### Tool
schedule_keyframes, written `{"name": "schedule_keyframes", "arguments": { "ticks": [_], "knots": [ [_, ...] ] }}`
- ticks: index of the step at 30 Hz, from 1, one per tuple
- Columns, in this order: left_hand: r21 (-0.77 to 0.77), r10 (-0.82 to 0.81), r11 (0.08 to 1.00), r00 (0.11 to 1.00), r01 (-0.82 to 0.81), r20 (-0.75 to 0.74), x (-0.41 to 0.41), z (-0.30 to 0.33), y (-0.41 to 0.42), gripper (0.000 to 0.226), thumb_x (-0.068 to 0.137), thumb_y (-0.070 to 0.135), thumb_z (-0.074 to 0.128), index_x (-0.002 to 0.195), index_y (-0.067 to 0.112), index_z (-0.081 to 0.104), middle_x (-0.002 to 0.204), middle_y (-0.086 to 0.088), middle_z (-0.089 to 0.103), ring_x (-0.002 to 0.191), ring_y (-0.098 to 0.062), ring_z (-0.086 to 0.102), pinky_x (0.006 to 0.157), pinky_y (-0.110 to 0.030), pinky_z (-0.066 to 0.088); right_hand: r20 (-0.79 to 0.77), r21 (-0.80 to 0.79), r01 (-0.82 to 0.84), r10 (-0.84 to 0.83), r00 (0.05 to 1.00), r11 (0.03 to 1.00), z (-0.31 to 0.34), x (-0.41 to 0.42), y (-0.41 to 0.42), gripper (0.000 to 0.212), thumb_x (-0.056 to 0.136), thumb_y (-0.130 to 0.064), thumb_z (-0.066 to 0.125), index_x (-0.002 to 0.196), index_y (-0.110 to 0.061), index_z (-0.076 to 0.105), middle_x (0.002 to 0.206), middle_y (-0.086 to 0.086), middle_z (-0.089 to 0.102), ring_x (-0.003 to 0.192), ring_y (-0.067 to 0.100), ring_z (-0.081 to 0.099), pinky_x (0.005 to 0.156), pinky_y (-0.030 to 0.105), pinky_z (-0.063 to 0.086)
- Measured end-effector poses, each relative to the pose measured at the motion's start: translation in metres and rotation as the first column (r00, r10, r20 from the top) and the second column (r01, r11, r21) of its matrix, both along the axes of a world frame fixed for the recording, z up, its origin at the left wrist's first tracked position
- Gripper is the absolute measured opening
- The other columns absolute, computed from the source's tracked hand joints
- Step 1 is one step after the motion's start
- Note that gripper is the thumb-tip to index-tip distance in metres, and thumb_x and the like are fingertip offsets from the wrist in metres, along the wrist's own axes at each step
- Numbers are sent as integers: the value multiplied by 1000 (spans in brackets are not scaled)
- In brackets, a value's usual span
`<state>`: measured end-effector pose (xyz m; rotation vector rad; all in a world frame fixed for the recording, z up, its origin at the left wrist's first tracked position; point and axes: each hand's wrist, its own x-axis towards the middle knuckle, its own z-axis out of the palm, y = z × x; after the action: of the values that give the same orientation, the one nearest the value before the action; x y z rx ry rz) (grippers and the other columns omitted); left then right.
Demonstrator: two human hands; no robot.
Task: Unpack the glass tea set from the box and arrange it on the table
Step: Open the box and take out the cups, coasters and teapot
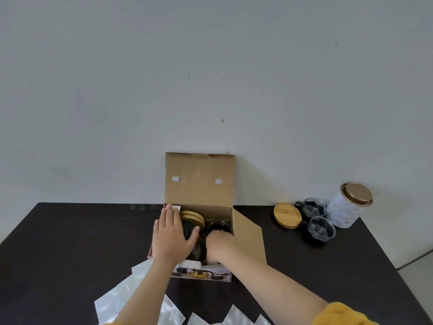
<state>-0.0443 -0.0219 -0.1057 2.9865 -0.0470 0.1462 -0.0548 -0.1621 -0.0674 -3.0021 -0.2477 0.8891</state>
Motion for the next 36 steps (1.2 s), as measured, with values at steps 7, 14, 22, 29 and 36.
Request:
{"name": "schedule_keyframes", "arguments": {
  "ticks": [7,14,22,29,36],
  "knots": [
    [-19,6,1000,1000,-6,9,-1,0,0,98,78,73,13,149,7,21,157,-12,19,146,-27,14,115,-42,18,158,104,50,-66,985,993,-6,-7,1,67,80,-42,68,129,-4,42,118,14,58,108,30,57,90,37,51],
    [-22,11,1000,1000,-11,11,0,-1,0,97,78,73,16,147,6,27,155,-13,24,145,-28,20,114,-44,23,203,284,85,-146,968,955,5,-12,-5,65,73,-43,72,118,-4,47,105,9,63,92,25,62,73,34,53],
    [-18,5,1000,1000,-5,4,0,0,0,98,77,74,13,148,6,24,156,-13,22,145,-28,17,114,-43,21,415,287,7,-131,901,958,38,-23,-26,57,69,-53,67,107,-13,53,107,6,51,95,22,51,68,30,47],
    [-25,-1,1000,1000,2,13,1,-2,2,97,79,73,16,147,5,27,155,-13,25,145,-28,19,114,-45,23,421,666,114,-498,758,737,54,-52,-80,72,69,-50,68,132,-25,44,117,-7,44,115,12,42,89,22,42],
    [-2,-11,1000,1000,11,10,0,1,1,97,79,73,13,148,6,23,157,-13,20,146,-27,14,115,-44,20,285,624,450,-722,630,639,6,-87,-170,71,60,-48,73,120,-13,55,109,3,53,111,25,50,85,33,46]
  ]
}}
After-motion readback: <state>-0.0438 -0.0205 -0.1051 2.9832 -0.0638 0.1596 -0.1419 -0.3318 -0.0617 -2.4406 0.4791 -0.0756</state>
